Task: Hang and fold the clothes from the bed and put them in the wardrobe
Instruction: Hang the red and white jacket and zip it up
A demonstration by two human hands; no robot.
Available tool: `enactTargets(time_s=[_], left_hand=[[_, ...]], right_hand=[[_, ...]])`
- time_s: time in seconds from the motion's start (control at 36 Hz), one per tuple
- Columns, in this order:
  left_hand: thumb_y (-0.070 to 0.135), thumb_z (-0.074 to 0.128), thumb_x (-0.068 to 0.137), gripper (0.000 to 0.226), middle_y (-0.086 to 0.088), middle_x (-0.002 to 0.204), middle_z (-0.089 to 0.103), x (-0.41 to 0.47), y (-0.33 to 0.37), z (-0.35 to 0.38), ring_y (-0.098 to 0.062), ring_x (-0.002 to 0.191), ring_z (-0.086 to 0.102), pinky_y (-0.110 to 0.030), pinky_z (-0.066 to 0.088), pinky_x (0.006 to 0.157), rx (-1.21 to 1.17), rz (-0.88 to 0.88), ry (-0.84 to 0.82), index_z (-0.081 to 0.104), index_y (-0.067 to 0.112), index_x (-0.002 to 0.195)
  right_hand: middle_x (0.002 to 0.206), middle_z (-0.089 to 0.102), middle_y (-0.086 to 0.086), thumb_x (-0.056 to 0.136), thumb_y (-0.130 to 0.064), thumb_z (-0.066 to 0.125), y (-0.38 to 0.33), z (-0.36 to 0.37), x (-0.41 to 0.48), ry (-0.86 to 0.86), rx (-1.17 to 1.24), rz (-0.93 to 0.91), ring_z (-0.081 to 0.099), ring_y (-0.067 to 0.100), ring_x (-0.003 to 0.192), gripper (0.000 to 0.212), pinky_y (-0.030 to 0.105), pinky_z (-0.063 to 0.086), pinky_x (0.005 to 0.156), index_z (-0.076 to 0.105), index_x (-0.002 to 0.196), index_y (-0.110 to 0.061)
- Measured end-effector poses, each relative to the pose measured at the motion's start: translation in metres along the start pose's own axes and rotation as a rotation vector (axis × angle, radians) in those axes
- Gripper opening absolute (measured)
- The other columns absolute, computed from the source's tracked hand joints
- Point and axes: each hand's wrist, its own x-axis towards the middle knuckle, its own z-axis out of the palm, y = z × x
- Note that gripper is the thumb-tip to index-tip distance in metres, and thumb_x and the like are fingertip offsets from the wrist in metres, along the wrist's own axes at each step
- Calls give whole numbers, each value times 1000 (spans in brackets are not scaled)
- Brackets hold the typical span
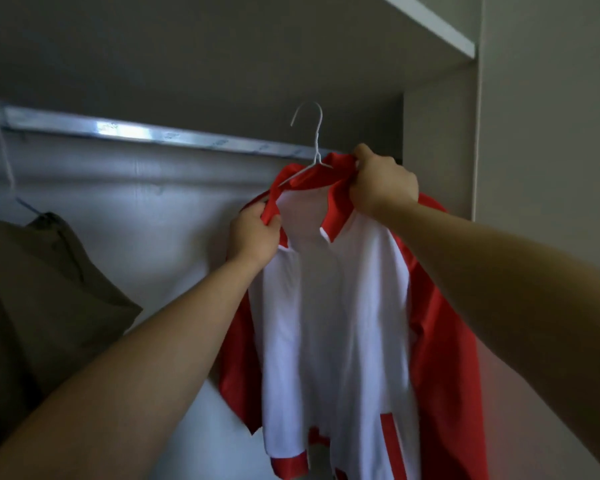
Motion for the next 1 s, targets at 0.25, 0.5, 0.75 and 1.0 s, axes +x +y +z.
enactTargets(time_s=[0.25,0.5,0.75,1.0], left_hand=[[18,62,93,14,7,66,58,2,-13,8,-14,65,55,-18,31,55,-4,12,10,64,20,80],[11,66,88,14,16,65,56,-16,-20,17,4,61,52,-3,33,53,-77,45,23,64,22,79],[24,72,83,16,7,69,65,-20,-21,8,-14,66,65,-26,49,62,-205,-50,16,59,29,75],[0,73,73,33,4,81,65,-30,-23,-7,3,58,62,-17,51,58,-380,-265,-33,65,18,100]], right_hand=[[80,54,3,88,-22,50,-3,21,-1,-74,-90,-62,54,30,67,40,39,39,65,43,127,-26],[109,61,11,90,-25,51,-3,52,-28,-78,-101,-167,62,38,95,43,41,40,71,41,132,-25],[126,55,12,92,-56,22,-38,48,-21,-37,10,-65,45,32,121,59,51,32,101,70,101,-22],[104,68,16,90,-23,61,-53,56,-15,-288,408,231,67,32,90,25,42,59,80,67,105,-4]])
